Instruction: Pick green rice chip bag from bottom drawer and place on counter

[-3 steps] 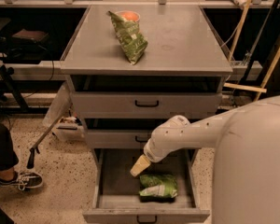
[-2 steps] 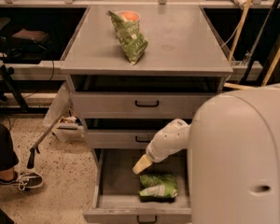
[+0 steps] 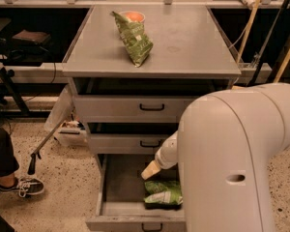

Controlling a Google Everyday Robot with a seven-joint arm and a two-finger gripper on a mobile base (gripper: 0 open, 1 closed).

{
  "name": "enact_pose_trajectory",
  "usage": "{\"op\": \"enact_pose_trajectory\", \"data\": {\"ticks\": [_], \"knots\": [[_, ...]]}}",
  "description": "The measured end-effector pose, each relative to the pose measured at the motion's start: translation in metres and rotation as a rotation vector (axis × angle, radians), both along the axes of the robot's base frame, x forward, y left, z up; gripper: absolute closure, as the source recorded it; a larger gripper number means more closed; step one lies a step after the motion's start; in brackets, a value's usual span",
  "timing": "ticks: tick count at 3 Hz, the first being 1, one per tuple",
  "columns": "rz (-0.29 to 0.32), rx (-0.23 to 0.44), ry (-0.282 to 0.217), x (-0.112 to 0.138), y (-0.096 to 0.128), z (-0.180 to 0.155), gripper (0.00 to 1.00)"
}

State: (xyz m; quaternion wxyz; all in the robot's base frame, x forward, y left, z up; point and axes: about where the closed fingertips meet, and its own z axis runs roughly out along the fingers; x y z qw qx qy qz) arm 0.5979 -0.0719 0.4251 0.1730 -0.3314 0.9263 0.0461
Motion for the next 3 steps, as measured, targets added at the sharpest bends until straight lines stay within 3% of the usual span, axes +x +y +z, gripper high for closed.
{"op": "enact_pose_trajectory", "data": {"ticks": [2, 3], "knots": [[-0.125, 0.009, -0.016, 0.013, -0.031, -0.053, 0.00], [-0.168, -0.059, -0.071, 0.026, -0.081, -0.057, 0.00]]}}
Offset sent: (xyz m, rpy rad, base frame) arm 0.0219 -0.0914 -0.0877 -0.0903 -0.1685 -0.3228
